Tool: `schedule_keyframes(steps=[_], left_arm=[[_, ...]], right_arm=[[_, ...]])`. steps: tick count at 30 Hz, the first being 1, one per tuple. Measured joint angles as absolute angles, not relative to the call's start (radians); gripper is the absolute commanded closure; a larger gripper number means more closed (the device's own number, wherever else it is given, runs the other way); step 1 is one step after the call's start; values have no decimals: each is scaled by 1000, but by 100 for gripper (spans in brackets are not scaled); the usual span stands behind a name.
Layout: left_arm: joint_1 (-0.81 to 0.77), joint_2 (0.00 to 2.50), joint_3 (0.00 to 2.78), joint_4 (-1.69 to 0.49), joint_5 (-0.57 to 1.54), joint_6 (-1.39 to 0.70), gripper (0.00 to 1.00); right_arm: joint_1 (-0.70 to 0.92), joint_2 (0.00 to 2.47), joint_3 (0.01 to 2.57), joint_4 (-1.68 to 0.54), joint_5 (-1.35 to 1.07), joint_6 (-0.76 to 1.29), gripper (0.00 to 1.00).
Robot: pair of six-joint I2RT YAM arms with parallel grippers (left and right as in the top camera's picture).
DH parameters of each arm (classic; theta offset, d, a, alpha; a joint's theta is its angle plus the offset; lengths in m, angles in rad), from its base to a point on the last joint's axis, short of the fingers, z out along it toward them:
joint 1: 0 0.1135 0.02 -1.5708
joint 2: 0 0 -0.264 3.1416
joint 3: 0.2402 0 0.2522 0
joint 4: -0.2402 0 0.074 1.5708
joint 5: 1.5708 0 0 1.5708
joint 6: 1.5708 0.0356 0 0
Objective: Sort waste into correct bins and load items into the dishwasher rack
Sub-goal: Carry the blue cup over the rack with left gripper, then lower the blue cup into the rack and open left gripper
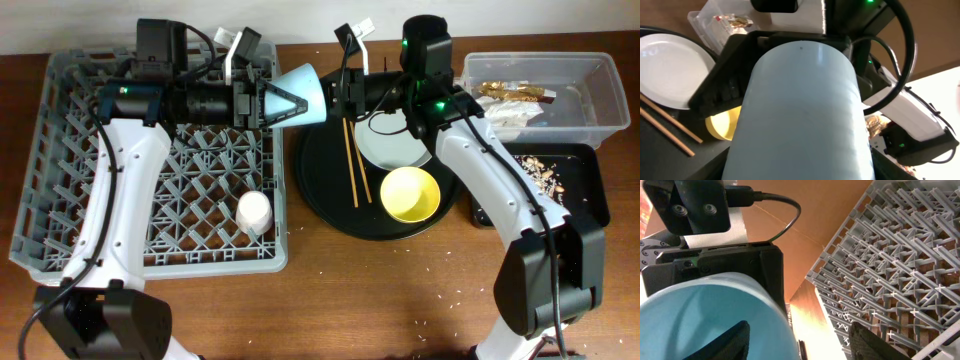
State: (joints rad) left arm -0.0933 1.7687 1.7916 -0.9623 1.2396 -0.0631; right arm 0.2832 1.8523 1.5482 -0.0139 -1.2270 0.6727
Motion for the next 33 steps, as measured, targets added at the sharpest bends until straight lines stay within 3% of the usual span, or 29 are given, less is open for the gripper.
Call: schedule_keyframes(steps=[4,8,12,16,22,26,33], left_arm=[[-41,1769,1792,-996,1058,-63,48],[-26,1769,1792,-1097,693,-65,48],[-76,1769,1792,-1179,365,-68,49],[-183,1772,1817,-1312,77,-155,49],[-210,1790,2065,-1542,-46,-245,49],[-210,1848,2114,-1514,-62,-259,49],[-210,2171,2116,-1467,-64,-260,49]], right_arm=[[235,1853,1548,-98,-1217,621,26],[130,1853,1550,-356,-1187,485,23],[80,1855,1552,-567,-1080,354,21],[80,1855,1552,-619,-1028,290,21],[80,1855,1552,-625,-1012,276,20],[80,1855,1552,-641,-1010,276,20],[80,1855,1552,-681,-997,257,20]])
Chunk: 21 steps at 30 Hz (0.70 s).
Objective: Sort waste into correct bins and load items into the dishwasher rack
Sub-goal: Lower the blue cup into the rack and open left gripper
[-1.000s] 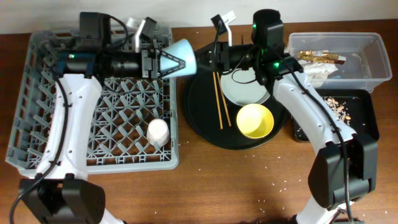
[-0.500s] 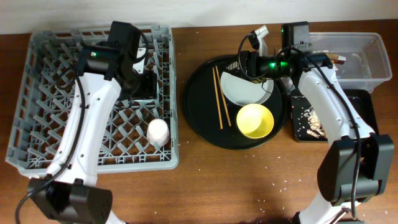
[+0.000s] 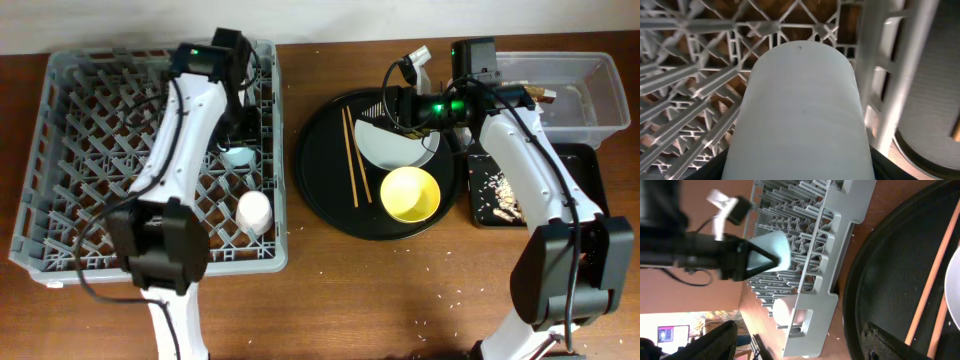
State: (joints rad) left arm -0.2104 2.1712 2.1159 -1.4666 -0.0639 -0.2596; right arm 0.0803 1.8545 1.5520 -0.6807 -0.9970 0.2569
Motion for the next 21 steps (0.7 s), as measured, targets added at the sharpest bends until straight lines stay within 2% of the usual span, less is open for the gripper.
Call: schedule_keyframes(steps=[17,20,21], left_arm=[[-279,2205,2089,-1457,-68,-263,48],[-279,2223,2077,-1443,-70,-263,23],[-279,2234,2077,-1440,-72,-262,18]], right_arm=[[80,1855,1552,-683,-991,254,20],[80,1855,1552,-685,-991,254,20],[80,1855,1552,-685,-991,253,20]])
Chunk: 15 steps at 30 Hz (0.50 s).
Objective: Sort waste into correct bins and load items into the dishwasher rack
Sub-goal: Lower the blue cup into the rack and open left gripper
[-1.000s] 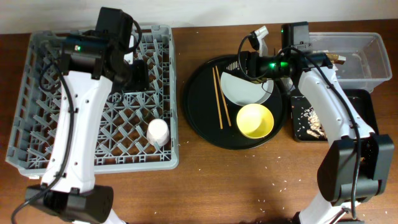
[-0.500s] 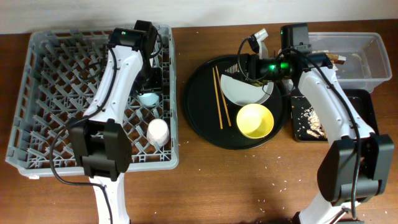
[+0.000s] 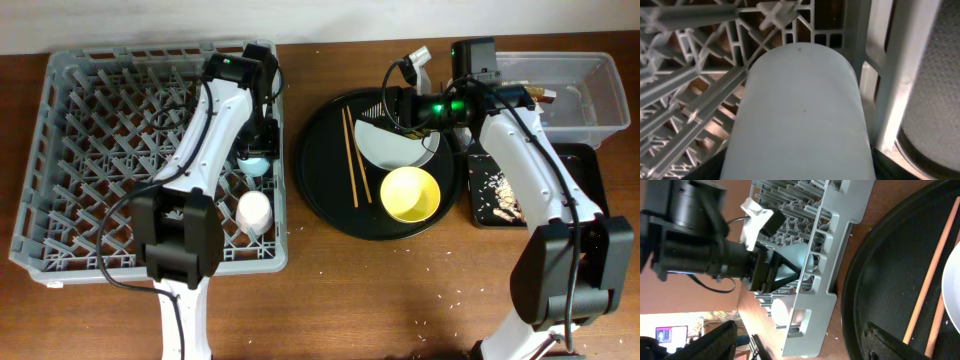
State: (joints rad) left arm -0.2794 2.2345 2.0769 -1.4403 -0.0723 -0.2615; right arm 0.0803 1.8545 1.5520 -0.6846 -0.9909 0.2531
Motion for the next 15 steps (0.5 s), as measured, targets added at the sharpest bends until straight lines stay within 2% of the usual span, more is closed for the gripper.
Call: schedule_keyframes(steps=[6,9,11,13,15], left_arm=[[-273,2251,2072,-1424,-90,-270,17],[-273,2258,2125,-1485,-86,-270,17],[-275,2268,2257,-1563,-86,-270,17],[-276,2268,2406,-1639,-84,-263,17],[-276,2268,2560,-1682,-55,-246,17]], right_arm=[[80,1855,1552,-699,-946,253,20],[80,1855,1552,-706,-925,252,20],[80,1850,1552,-717,-897,242,16],[81,1813,1552,-788,-753,224,14],[82,1706,1552,-871,-552,202,1]])
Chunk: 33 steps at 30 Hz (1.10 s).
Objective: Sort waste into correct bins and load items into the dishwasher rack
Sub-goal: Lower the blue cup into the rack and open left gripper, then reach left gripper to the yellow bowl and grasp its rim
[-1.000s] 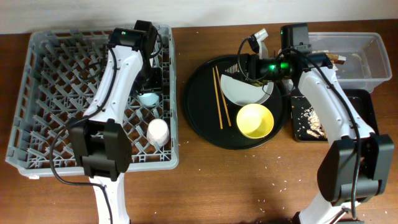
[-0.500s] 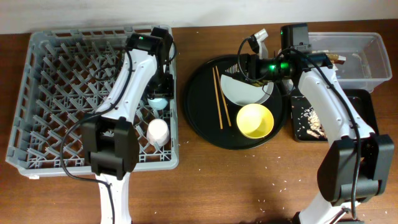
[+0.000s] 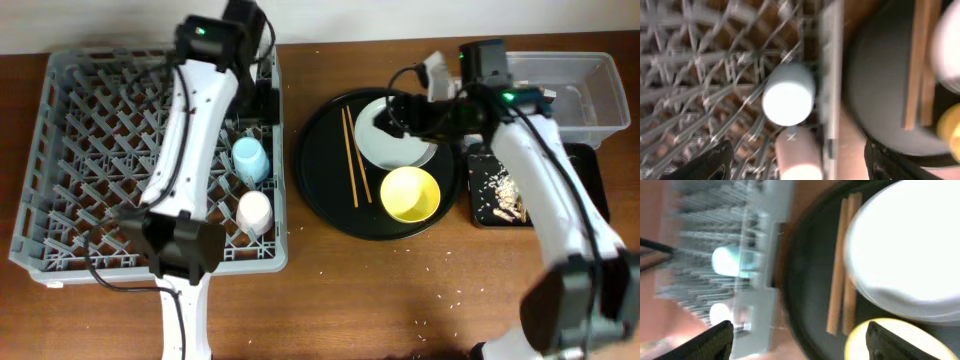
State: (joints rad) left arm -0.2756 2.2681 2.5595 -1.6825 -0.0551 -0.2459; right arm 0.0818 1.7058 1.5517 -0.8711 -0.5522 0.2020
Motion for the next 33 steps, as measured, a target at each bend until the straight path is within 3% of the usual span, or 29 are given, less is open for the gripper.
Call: schedule_keyframes(steps=[5,9,15,19,28,31,33], left_arm=[[-280,2265,2690,-1687,150,-208,17],[-336,2267,2690,-1675,215,-202,18],[-565,2404,2683,-1498,214,-202,23],[-622,2528,2669,-1494,213,-202,24],[-687,2650,2667,-1473,229,-202,47],[-693,2651,2667,-1452,229,-202,61],[-699,2651,2667,-1446,229,-202,61]], right_arm=[[82,1445,1555,-1026,-245,180,1],[64,1415,1554,-1161,-48,246,1],[-157,1415,1554,-1249,28,349,2],[-257,1415,1554,-1282,38,364,2],[-279,1415,1554,-1287,38,367,2],[-279,1415,1554,-1287,38,367,1],[-279,1415,1554,-1287,38,367,1]])
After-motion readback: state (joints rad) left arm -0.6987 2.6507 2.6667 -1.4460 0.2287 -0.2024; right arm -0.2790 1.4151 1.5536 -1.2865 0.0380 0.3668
